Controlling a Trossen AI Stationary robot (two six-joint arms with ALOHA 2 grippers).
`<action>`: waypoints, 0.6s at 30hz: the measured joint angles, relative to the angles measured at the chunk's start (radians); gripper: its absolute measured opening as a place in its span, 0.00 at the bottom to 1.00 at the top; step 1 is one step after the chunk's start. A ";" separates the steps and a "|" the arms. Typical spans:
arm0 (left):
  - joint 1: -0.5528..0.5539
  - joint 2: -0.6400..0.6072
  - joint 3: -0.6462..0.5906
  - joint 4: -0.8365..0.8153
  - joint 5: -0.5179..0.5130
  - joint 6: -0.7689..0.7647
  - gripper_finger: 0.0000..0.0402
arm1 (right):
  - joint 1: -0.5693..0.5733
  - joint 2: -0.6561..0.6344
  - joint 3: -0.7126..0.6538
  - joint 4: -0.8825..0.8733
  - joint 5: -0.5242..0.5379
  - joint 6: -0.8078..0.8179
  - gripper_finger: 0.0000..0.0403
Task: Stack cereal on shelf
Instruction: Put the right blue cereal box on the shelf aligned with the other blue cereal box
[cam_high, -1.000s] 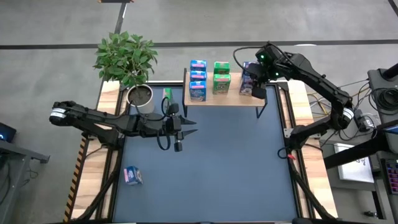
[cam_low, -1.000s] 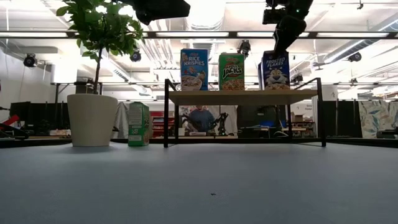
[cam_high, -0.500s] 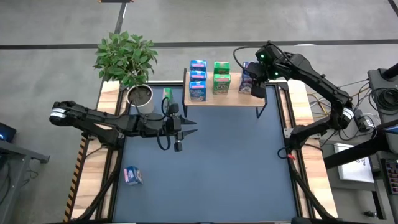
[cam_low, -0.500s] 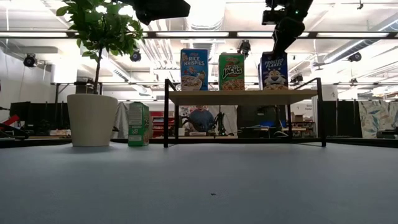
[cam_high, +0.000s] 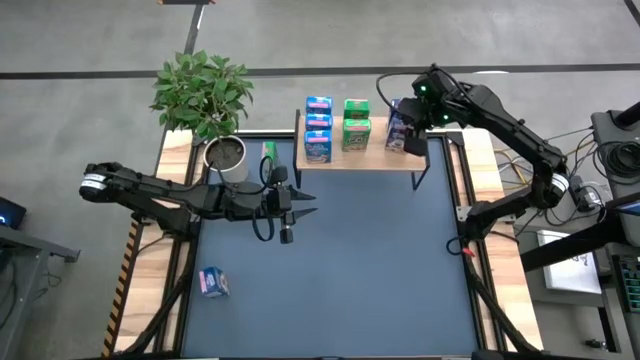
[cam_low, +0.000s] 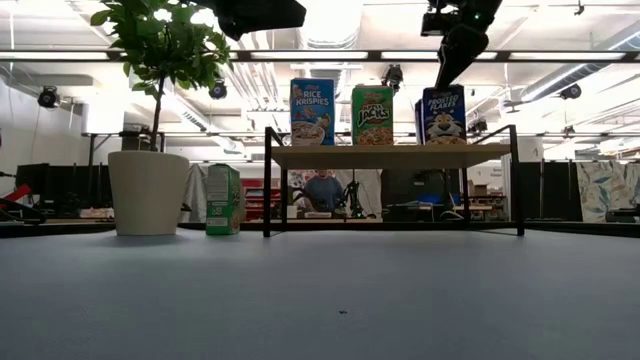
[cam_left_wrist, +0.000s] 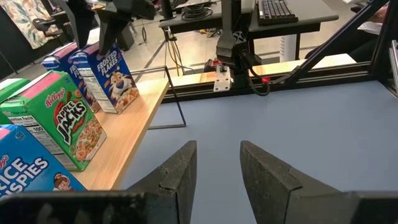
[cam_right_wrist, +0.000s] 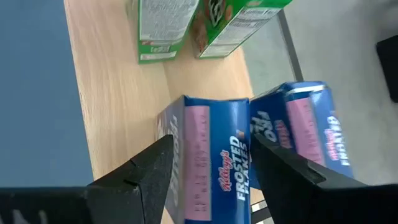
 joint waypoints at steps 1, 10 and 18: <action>0.000 0.000 0.000 0.000 0.000 0.000 0.26 | 0.000 0.000 0.007 -0.001 0.000 0.001 0.51; 0.000 0.000 0.000 -0.001 0.000 -0.011 0.26 | 0.029 -0.014 0.122 -0.088 -0.008 0.093 0.48; -0.001 0.000 0.000 -0.002 0.000 -0.011 0.26 | 0.128 -0.069 0.045 -0.169 -0.054 0.234 0.25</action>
